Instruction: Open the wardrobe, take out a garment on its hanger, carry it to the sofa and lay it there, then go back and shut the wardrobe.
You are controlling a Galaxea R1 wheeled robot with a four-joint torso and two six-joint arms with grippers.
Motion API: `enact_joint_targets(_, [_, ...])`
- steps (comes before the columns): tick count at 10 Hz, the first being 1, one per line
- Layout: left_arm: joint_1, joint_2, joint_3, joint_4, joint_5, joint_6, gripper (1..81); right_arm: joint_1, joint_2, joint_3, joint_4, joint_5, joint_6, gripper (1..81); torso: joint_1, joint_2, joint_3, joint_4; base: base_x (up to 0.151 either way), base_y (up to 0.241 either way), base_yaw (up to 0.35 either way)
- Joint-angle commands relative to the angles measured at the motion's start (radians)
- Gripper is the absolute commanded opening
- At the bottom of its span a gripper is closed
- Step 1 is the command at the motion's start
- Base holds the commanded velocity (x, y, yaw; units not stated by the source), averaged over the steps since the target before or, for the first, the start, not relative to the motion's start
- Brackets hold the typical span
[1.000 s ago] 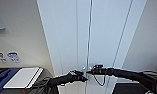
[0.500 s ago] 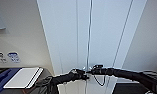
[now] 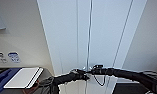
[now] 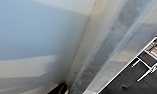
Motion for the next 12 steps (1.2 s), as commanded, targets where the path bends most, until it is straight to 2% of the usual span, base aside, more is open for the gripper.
enact_joint_targets(1, [-0.166,0.037,0.113,-0.019,-0.038,-0.001,81.1,0.140,0.030,0.070,0.020,-0.002,0.005,81.1,0.000,0.000,0.000,0.000,0.000,0.000,0.000])
enact_joint_targets(7, [-0.143,-0.105,0.381,-0.018,-0.038,-0.033,81.1,0.080,0.027,0.109,0.025,0.030,0.007,81.1,0.001,0.000,0.000,0.000,0.000,0.000,0.000])
enact_joint_targets(12, [-0.100,-0.192,0.506,-0.018,-0.040,-0.033,81.1,0.062,0.007,0.137,0.013,0.029,0.002,81.1,0.002,0.001,0.000,0.000,0.000,0.000,0.000])
